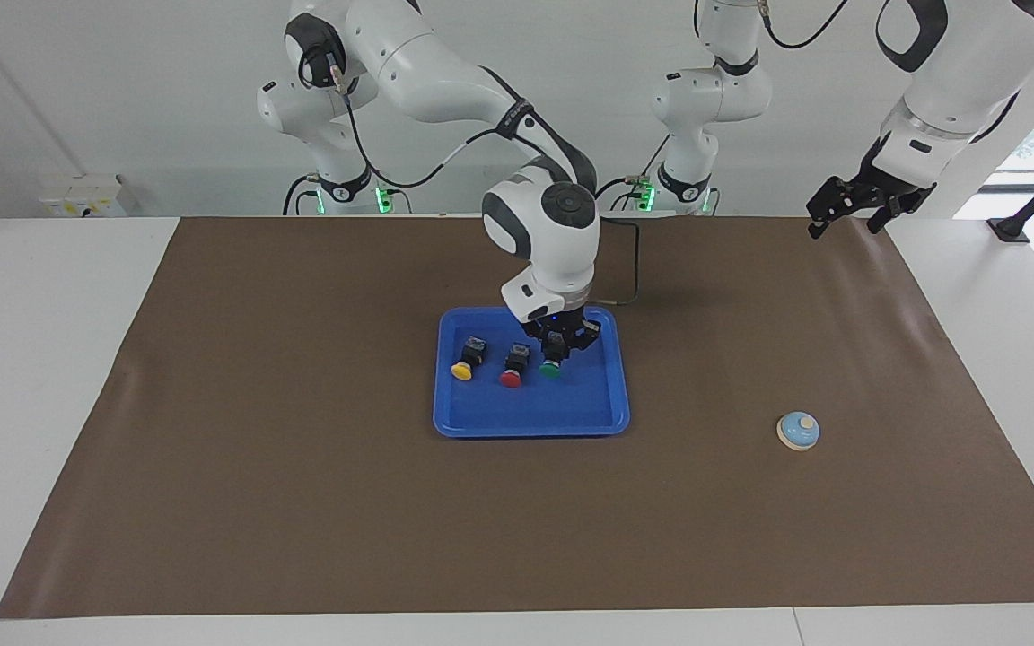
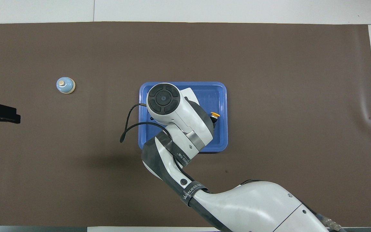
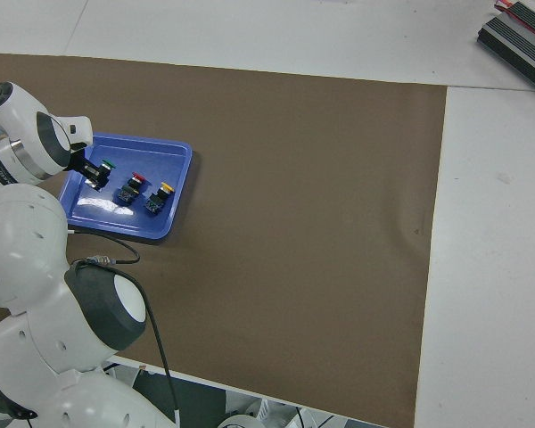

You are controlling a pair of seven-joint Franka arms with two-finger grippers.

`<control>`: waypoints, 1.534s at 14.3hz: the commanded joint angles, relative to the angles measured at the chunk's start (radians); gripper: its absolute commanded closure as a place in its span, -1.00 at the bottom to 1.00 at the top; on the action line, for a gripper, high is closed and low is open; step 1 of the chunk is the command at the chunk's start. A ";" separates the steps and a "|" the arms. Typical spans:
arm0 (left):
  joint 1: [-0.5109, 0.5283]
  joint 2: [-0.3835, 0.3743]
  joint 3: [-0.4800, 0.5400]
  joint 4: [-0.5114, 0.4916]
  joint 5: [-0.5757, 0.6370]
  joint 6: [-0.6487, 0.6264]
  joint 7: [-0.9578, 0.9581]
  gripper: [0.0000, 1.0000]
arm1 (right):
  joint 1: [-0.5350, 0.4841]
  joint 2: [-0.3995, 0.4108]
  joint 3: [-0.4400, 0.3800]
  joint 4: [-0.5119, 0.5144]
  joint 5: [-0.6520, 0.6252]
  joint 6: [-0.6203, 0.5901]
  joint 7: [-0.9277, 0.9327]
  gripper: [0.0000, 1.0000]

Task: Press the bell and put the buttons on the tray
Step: 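Carry the green button into the tray and release it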

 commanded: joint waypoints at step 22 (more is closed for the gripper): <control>0.000 0.000 0.003 0.011 -0.009 -0.015 -0.006 -1.00 | -0.117 -0.242 0.002 -0.078 0.006 -0.159 0.020 -1.00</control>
